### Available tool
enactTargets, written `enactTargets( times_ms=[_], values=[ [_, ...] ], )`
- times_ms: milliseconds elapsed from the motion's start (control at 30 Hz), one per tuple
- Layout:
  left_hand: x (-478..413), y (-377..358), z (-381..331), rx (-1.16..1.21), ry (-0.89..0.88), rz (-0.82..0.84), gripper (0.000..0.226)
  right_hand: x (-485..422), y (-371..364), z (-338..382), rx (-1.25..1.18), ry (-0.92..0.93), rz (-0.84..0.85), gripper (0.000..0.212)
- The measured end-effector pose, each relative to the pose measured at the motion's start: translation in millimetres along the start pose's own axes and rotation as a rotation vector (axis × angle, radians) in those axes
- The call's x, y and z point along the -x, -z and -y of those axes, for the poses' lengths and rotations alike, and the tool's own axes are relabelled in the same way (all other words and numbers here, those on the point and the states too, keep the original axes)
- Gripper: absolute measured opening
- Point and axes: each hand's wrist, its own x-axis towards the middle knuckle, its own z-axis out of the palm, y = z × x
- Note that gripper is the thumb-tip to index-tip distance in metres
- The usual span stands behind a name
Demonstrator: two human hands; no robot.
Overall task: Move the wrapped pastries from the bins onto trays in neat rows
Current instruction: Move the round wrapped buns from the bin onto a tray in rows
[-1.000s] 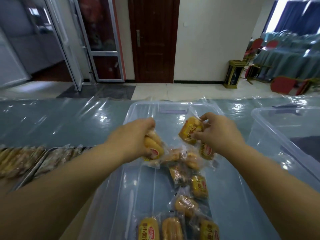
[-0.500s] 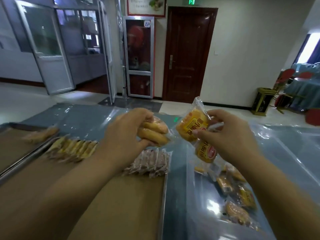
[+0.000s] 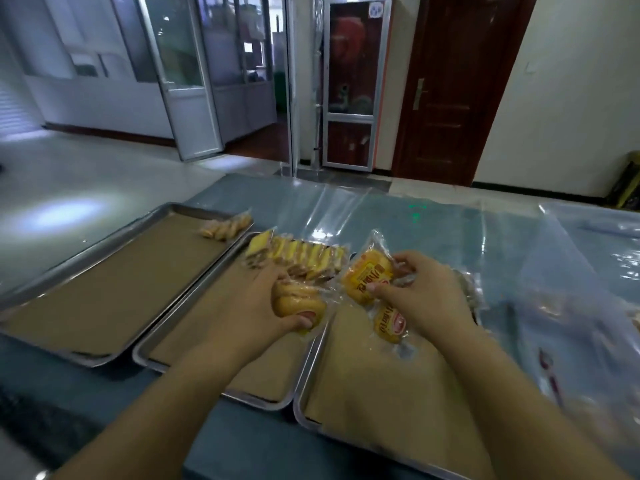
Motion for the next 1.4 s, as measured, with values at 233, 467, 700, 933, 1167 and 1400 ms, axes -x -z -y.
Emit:
enactTargets(
  times_ms=[233, 467, 700, 933, 1167, 1400],
  values=[
    [7, 31, 92, 0.000, 0.212, -0.050, 0.074, -8, -103, 6, -0.116, -0.105, 0.116, 0.044],
    [-30, 88, 181, 0.033, 0.284, -0.078, 0.055, -49, -203, 31, -0.207, -0.189, 0.158, 0.038],
    [-82, 131, 253, 0.068, 0.343, -0.047, 0.054, -98, -276, 72, -0.168, -0.206, 0.201, 0.037],
    [-121, 160, 311, 0.177, 0.392, -0.052, 0.060, -141, -320, 116, 0.023, -0.179, 0.248, 0.049],
    [-178, 192, 397, 0.200, 0.405, 0.023, 0.069, -185, -383, 161, 0.120, -0.209, 0.265, 0.025],
    [-250, 234, 481, 0.142, 0.344, 0.086, 0.065, -238, -463, 205, 0.224, -0.296, 0.248, 0.025]
  ],
)
